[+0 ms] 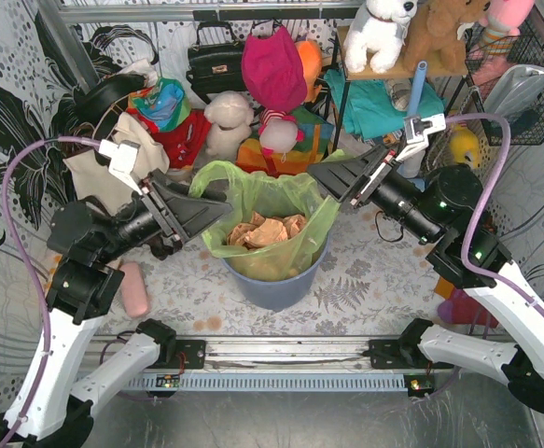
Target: Tie the trash bag
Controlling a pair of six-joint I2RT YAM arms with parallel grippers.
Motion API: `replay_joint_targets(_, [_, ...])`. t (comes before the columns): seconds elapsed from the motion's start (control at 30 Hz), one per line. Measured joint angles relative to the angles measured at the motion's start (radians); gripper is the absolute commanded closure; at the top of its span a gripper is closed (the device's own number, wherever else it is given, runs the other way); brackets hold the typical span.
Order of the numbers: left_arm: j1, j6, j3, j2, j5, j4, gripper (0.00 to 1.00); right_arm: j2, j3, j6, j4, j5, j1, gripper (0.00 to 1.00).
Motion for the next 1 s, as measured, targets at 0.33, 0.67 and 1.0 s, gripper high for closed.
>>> replay_joint_targets(0.33, [0.0,-0.014,0.282,0.182,0.05,0.179,0.25,0.137,0.181,-0.107,0.173,-0.088,0.0,0.37])
replay_joint_targets(0.67, [0.0,0.016,0.502,0.303,0.043,0.188,0.25,0.271,0.421,-0.186,0.246,-0.173,0.0,0.38])
replay_joint_targets(1.0, [0.0,0.013,0.215,0.182,0.044,0.198,0.23,0.107,0.148,-0.196,0.17,-0.152,0.0,0.3])
